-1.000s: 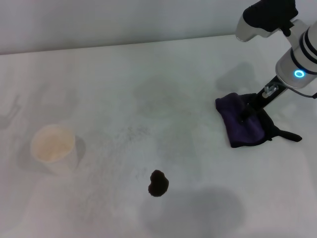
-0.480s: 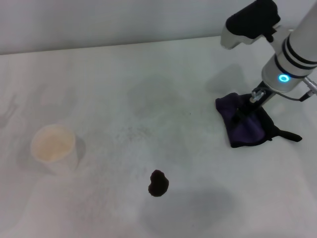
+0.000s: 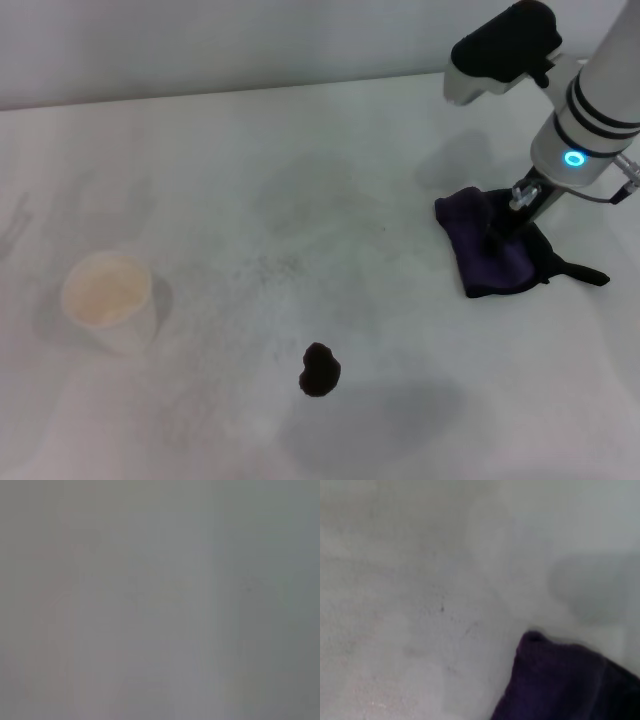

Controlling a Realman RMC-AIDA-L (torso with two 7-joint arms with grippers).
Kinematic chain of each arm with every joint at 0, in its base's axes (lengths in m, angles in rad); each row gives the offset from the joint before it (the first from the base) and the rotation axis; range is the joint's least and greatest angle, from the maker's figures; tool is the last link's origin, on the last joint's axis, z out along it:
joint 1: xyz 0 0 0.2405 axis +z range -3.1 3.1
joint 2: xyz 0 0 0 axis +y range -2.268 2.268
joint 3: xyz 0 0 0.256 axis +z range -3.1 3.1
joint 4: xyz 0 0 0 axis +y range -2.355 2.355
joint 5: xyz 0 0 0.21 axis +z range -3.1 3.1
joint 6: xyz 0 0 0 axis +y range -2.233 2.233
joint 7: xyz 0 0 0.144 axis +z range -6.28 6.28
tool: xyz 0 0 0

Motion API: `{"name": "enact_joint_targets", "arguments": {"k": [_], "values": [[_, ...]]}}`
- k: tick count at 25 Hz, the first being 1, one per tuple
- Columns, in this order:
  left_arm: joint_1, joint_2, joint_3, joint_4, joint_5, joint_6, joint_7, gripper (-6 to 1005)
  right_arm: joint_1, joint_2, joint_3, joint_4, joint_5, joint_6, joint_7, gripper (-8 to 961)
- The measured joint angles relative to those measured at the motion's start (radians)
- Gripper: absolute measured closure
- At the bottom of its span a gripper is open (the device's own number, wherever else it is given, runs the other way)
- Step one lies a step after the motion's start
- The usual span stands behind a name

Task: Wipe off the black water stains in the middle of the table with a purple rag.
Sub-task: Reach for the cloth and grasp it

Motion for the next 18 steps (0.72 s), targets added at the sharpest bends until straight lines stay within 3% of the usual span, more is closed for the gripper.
{"name": "enact_joint_targets", "arguments": {"k": [4, 18], "values": [[0.002, -0.001, 0.000, 0.004, 0.000, 0.002, 0.000, 112, 0.020, 0.004, -0.022, 0.021, -0.003, -0.009, 0.004, 536], [0.008, -0.005, 0.000, 0.005, 0.000, 0.003, 0.000, 111, 0.065, 0.005, -0.096, 0.072, -0.001, -0.014, 0.017, 529]]}}
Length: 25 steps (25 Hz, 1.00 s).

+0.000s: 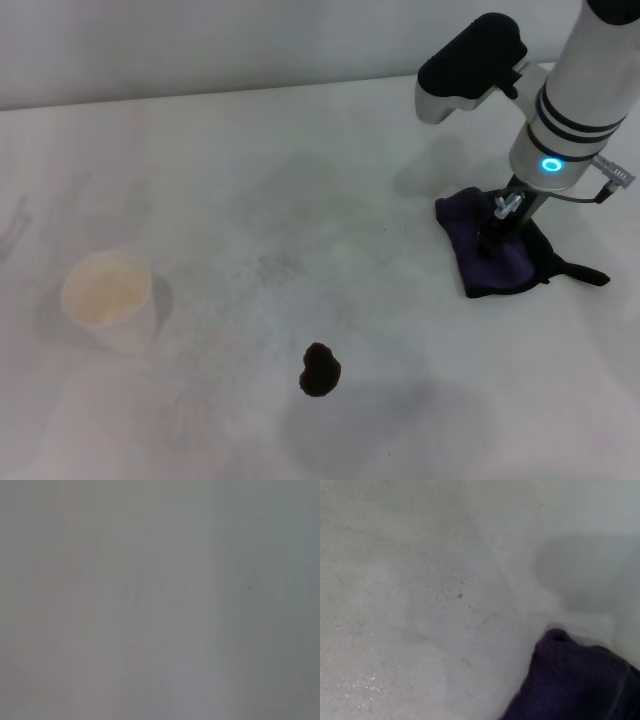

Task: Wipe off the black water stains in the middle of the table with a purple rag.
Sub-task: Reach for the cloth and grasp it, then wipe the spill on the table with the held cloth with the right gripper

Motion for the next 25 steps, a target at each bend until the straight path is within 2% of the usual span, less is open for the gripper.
{"name": "enact_joint_targets", "arguments": {"k": [5, 10, 16, 25], "values": [[0.000, 0.000, 0.000, 0.000, 0.005, 0.001, 0.000, 111, 0.002, 0.000, -0.008, 0.001, 0.000, -0.015, 0.007, 609], [0.000, -0.001, 0.000, 0.000, 0.005, 0.005, 0.000, 112, 0.002, -0.003, -0.014, 0.005, -0.002, -0.024, 0.003, 769], [-0.004, 0.001, 0.000, 0.000, 0.005, 0.004, 0.001, 112, 0.001, -0.002, -0.048, 0.007, -0.020, -0.035, 0.008, 910], [-0.016, 0.002, 0.000, 0.000, 0.001, 0.005, 0.002, 111, -0.006, 0.001, -0.069, -0.003, 0.004, -0.031, -0.008, 912]]}}
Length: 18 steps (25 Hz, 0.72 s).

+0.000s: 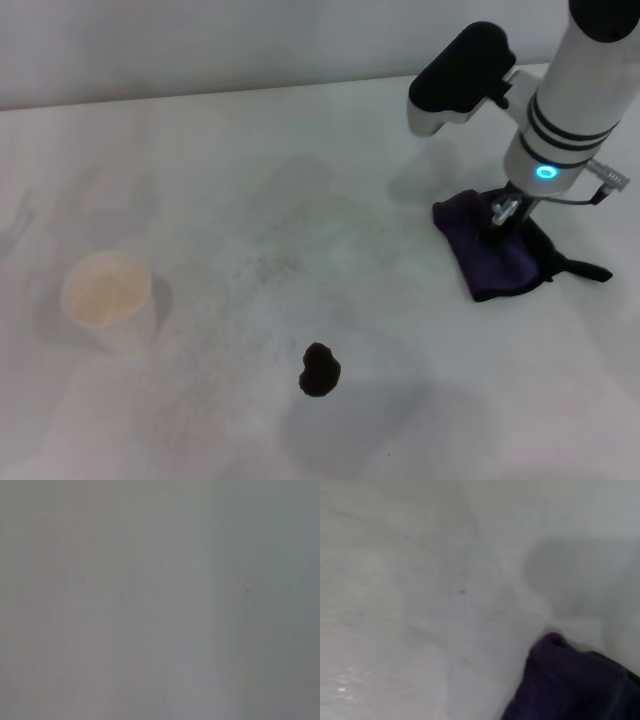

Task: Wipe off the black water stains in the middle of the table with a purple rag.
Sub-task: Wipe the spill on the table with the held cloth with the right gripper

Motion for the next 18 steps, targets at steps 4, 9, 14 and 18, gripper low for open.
{"name": "enact_joint_targets", "arguments": {"k": [4, 9, 14, 18], "values": [[-0.008, 0.002, 0.000, 0.000, 0.000, 0.009, 0.000, 111, -0.008, 0.001, -0.057, -0.034, 0.070, 0.020, -0.008, 913], [-0.011, 0.002, 0.000, 0.000, 0.000, 0.013, 0.000, 112, -0.048, 0.004, -0.145, -0.180, 0.119, 0.068, 0.037, 914], [-0.020, 0.003, 0.000, 0.000, 0.001, 0.013, 0.000, 111, -0.080, 0.004, -0.219, -0.301, 0.150, 0.102, 0.091, 914], [-0.024, 0.005, 0.000, 0.000, 0.003, 0.014, -0.004, 111, -0.093, 0.004, -0.282, -0.331, 0.224, 0.089, 0.111, 914]]}}
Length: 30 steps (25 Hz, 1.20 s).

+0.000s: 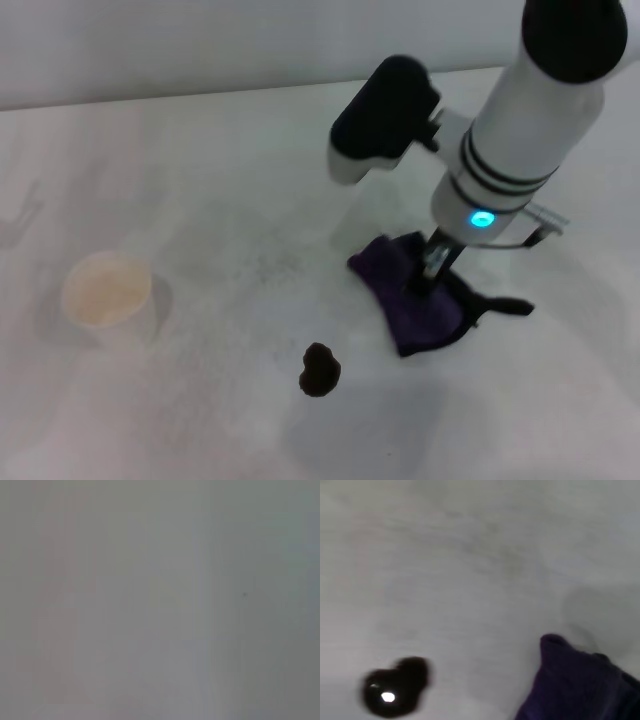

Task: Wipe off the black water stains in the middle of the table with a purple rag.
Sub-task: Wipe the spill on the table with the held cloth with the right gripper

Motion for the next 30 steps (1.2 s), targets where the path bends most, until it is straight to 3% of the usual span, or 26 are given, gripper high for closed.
{"name": "enact_joint_targets", "arguments": {"k": [7, 19, 24, 30], "values": [[0.002, 0.004, 0.000, 0.000, 0.001, 0.001, 0.001, 112, -0.010, 0.000, -0.140, -0.089, 0.055, -0.027, 0.109, 914], [0.009, 0.034, 0.001, 0.033, 0.008, 0.001, 0.002, 111, 0.017, 0.000, -0.351, -0.187, 0.200, -0.149, 0.273, 913], [0.010, 0.048, 0.000, 0.036, 0.037, 0.001, -0.001, 111, 0.032, 0.000, -0.394, -0.179, 0.235, -0.220, 0.303, 913], [0.011, 0.062, 0.000, 0.037, 0.040, 0.001, -0.004, 112, 0.020, 0.000, -0.348, -0.173, 0.130, -0.206, 0.312, 913]]}}
